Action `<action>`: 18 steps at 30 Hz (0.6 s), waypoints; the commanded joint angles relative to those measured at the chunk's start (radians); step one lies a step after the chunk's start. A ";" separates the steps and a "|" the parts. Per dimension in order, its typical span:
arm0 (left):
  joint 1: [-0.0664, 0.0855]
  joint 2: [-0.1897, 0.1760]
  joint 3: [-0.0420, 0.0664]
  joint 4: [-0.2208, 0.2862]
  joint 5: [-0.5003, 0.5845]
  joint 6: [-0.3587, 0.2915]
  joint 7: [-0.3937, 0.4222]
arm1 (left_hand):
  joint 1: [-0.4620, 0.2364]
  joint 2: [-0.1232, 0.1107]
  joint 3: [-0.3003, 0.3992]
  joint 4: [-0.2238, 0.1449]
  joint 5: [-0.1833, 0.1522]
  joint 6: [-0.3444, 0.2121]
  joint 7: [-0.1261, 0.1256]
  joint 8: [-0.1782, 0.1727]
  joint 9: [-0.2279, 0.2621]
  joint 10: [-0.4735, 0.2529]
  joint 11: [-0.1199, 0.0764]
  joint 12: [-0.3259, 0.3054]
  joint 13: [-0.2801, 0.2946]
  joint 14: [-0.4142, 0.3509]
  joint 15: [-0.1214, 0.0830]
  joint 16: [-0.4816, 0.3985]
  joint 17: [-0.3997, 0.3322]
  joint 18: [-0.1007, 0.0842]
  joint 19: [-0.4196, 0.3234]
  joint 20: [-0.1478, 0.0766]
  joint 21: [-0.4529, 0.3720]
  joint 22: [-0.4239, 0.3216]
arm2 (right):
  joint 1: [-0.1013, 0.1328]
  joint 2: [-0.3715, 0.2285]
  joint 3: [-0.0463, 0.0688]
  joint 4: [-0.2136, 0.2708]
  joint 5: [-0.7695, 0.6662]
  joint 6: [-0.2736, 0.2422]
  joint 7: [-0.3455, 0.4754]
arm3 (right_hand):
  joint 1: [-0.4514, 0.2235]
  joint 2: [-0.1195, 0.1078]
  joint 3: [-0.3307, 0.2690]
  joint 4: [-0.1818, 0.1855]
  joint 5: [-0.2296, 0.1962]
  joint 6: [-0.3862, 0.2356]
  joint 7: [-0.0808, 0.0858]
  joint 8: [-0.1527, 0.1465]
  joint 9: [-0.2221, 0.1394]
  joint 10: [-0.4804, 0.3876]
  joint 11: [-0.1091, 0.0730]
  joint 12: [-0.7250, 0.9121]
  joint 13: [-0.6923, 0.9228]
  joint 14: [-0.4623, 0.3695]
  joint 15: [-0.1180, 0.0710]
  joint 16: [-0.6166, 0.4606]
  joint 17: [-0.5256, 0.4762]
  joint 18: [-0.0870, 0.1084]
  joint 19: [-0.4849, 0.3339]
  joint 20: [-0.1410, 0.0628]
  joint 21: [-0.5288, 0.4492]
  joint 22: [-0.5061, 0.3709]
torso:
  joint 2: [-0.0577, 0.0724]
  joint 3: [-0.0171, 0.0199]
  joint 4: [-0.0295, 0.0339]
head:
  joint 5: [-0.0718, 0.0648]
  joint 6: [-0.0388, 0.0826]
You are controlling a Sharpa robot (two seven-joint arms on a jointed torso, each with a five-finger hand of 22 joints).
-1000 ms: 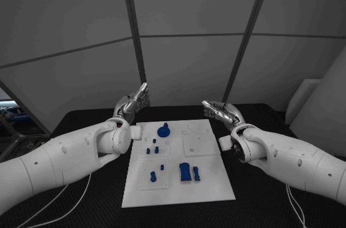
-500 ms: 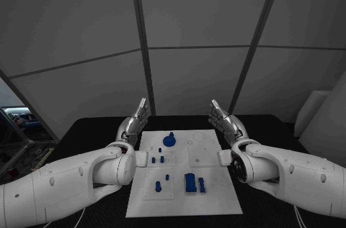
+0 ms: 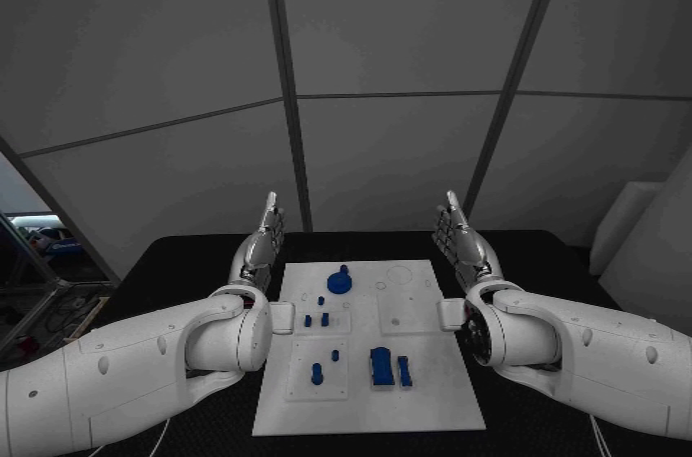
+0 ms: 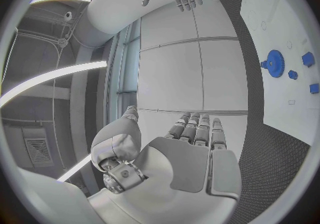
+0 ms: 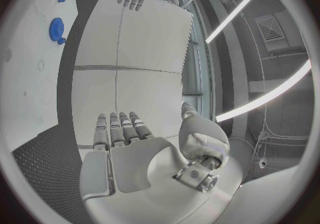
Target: Assemble the parts on the task board
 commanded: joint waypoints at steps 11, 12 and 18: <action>0.002 0.000 0.001 0.002 -0.015 -0.014 0.023 | -0.137 0.000 -0.001 -0.007 -0.007 -0.091 0.000 -0.004 -0.001 -0.090 -0.001 -0.006 -0.001 -0.144 -0.003 -0.007 -0.001 -0.058 -0.039 -0.009 -0.006 -0.011 | 0.002 0.000 0.000 0.003 0.013 -0.018 0.022 | -0.160 0.000 0.000 -0.007 -0.005 -0.101 -0.001 -0.004 -0.001 -0.109 -0.002 -0.003 -0.001 -0.105 -0.002 -0.004 -0.003 -0.022 -0.089 -0.010 -0.006 -0.002 | 0.000 0.0000 0.0001 | 0.000 0.000; 0.002 0.000 0.001 0.002 -0.015 -0.014 0.023 | -0.139 0.000 -0.001 -0.007 -0.007 -0.093 0.000 -0.004 -0.001 -0.094 -0.001 -0.006 -0.001 -0.144 -0.003 -0.007 -0.001 -0.058 -0.039 -0.009 -0.006 -0.011 | 0.002 0.000 0.000 0.003 0.013 -0.018 0.022 | -0.166 0.000 0.000 -0.007 -0.005 -0.105 -0.001 -0.004 -0.001 -0.111 -0.002 -0.003 -0.001 -0.106 -0.002 -0.004 -0.003 -0.022 -0.093 -0.010 -0.006 -0.002 | 0.000 0.0000 0.0001 | 0.000 0.000; 0.002 0.000 0.001 0.002 -0.015 -0.014 0.023 | -0.159 0.000 -0.001 -0.007 -0.007 -0.167 0.000 -0.004 -0.001 -0.168 -0.001 -0.006 -0.001 -0.144 -0.003 -0.007 -0.001 -0.058 -0.039 -0.009 -0.006 -0.011 | 0.002 0.000 0.000 0.003 0.013 -0.018 0.022 | -0.290 0.000 0.000 -0.007 -0.005 -0.186 -0.001 -0.004 -0.001 -0.199 -0.002 -0.003 -0.001 -0.191 -0.002 -0.004 -0.003 -0.022 -0.166 -0.010 -0.006 -0.002 | 0.000 0.0000 0.0001 | 0.000 0.000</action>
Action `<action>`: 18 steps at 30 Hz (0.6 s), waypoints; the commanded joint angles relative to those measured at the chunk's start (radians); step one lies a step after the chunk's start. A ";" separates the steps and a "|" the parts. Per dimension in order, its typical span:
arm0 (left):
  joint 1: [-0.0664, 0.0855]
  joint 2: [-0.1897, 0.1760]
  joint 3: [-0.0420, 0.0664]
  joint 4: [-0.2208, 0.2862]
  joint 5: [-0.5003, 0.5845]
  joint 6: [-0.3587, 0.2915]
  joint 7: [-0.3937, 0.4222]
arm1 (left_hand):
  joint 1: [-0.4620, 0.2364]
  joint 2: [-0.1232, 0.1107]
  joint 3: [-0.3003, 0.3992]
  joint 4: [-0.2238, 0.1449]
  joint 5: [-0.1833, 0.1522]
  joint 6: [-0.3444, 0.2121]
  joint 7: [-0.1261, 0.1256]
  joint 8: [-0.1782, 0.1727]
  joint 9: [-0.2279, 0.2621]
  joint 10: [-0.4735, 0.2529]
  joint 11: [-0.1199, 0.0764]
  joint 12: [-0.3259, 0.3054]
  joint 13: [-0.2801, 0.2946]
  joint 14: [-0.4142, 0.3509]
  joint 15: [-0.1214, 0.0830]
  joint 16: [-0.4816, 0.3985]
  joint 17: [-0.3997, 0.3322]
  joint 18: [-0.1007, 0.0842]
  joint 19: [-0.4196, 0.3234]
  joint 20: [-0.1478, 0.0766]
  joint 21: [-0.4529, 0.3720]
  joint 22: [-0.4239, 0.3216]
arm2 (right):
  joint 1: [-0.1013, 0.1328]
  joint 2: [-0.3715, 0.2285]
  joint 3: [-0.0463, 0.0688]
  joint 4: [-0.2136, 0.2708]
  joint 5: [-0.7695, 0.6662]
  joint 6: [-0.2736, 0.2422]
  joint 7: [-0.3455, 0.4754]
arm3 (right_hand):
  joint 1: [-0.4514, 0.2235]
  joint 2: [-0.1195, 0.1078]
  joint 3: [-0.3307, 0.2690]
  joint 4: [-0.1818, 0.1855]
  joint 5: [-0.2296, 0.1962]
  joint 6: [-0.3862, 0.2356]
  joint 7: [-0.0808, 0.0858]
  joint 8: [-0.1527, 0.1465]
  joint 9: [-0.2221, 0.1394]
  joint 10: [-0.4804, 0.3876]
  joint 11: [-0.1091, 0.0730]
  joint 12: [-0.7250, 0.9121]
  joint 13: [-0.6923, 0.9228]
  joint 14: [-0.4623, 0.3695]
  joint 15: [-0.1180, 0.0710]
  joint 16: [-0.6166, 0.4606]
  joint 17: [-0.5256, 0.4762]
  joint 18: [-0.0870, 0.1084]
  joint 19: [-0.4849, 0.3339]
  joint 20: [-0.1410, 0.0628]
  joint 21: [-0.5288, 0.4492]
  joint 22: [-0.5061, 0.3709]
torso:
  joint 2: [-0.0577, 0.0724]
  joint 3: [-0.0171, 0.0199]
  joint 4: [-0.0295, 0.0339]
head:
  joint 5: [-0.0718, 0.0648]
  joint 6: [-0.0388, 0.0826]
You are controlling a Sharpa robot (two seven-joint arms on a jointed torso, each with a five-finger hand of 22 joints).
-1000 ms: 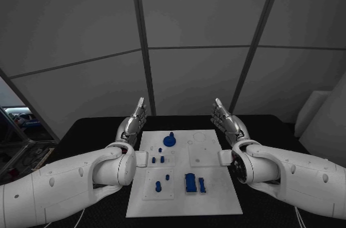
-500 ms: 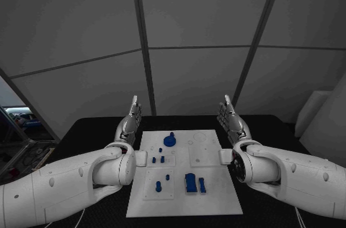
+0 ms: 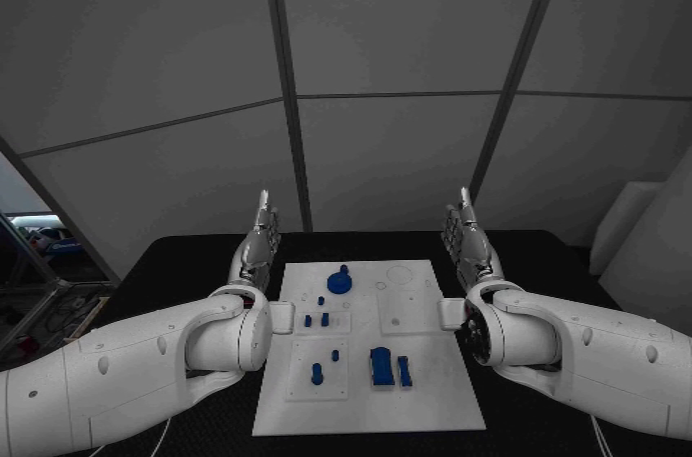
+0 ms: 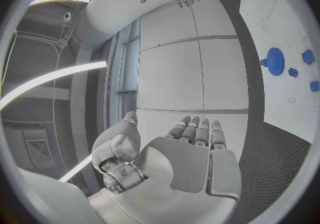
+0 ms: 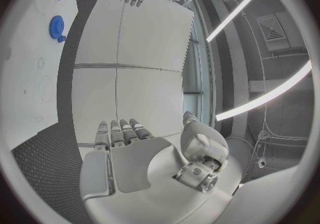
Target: Assemble the parts on the task board
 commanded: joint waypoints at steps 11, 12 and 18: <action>0.002 0.000 0.001 0.002 -0.014 -0.004 0.021 | -0.127 0.001 -0.001 -0.007 -0.003 -0.060 0.000 -0.005 -0.001 -0.060 0.000 -0.006 -0.001 -0.033 0.000 -0.007 -0.002 -0.059 -0.009 -0.004 -0.006 -0.002 | 0.002 0.000 0.000 0.002 -0.001 -0.006 0.015 | -0.083 -0.001 0.000 -0.007 -0.005 -0.012 0.000 -0.004 -0.001 -0.018 0.000 -0.003 -0.001 -0.013 0.000 -0.005 -0.001 -0.007 -0.005 0.000 -0.006 -0.001 | 0.000 0.0000 -0.0001 | 0.000 0.000; 0.002 0.000 0.001 0.002 -0.014 -0.004 0.021 | -0.127 0.001 -0.001 -0.007 -0.003 -0.060 0.000 -0.005 -0.001 -0.060 0.000 -0.006 -0.001 -0.033 0.000 -0.007 -0.002 -0.059 -0.009 -0.004 -0.006 -0.002 | 0.002 0.000 0.000 0.002 -0.001 -0.006 0.015 | -0.083 -0.001 0.000 -0.007 -0.005 -0.012 0.000 -0.004 -0.001 -0.018 0.000 -0.003 -0.001 -0.013 0.000 -0.005 -0.001 -0.007 -0.005 0.000 -0.006 -0.001 | 0.000 0.0000 -0.0001 | 0.000 0.000; 0.002 0.000 0.001 0.002 -0.014 -0.004 0.021 | -0.127 0.001 -0.001 -0.007 -0.003 -0.060 0.000 -0.005 -0.001 -0.060 0.000 -0.006 -0.001 -0.033 0.000 -0.007 -0.002 -0.059 -0.009 -0.004 -0.006 -0.002 | 0.002 0.000 0.000 0.002 -0.001 -0.006 0.015 | -0.083 -0.001 0.000 -0.007 -0.005 -0.012 0.000 -0.004 -0.001 -0.018 0.000 -0.003 -0.001 -0.013 0.000 -0.005 -0.001 -0.007 -0.005 0.000 -0.006 -0.001 | 0.000 0.0000 -0.0001 | 0.000 0.000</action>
